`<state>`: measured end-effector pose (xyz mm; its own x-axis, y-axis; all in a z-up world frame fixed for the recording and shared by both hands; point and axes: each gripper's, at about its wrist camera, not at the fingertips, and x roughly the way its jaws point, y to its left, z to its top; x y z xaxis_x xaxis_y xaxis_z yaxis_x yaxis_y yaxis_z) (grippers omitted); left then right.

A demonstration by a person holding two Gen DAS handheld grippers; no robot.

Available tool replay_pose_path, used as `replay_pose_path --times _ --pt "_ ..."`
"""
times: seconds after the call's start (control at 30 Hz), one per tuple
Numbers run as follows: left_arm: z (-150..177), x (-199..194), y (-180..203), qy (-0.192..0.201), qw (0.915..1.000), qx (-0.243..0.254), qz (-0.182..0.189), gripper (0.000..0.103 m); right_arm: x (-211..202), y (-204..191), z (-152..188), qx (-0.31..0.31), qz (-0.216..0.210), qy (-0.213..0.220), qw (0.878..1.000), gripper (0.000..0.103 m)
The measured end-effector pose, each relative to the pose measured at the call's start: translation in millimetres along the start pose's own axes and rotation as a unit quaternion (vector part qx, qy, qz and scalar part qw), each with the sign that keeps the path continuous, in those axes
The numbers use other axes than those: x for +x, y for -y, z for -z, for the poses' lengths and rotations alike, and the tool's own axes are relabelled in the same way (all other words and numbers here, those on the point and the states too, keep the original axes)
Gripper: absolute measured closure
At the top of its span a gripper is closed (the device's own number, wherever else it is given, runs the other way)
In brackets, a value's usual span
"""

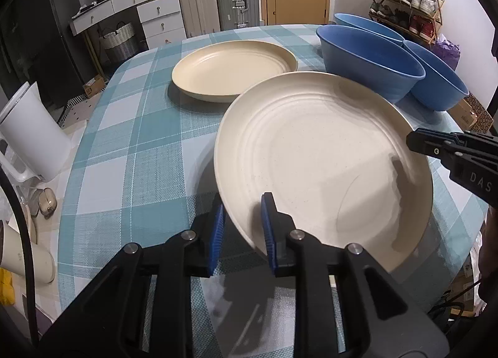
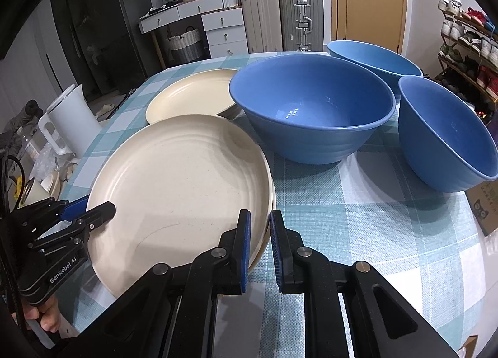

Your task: Organize plates and bowls

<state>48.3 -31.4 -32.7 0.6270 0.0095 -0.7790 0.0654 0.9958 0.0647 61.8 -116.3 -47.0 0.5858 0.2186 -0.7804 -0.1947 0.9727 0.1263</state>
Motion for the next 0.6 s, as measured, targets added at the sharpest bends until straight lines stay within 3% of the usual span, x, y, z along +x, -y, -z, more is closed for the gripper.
replay_pose_path --times 0.6 --pt "2.8 8.0 6.0 -0.006 0.9997 0.015 -0.019 0.081 10.9 2.5 1.7 -0.002 0.007 -0.005 1.000 0.089"
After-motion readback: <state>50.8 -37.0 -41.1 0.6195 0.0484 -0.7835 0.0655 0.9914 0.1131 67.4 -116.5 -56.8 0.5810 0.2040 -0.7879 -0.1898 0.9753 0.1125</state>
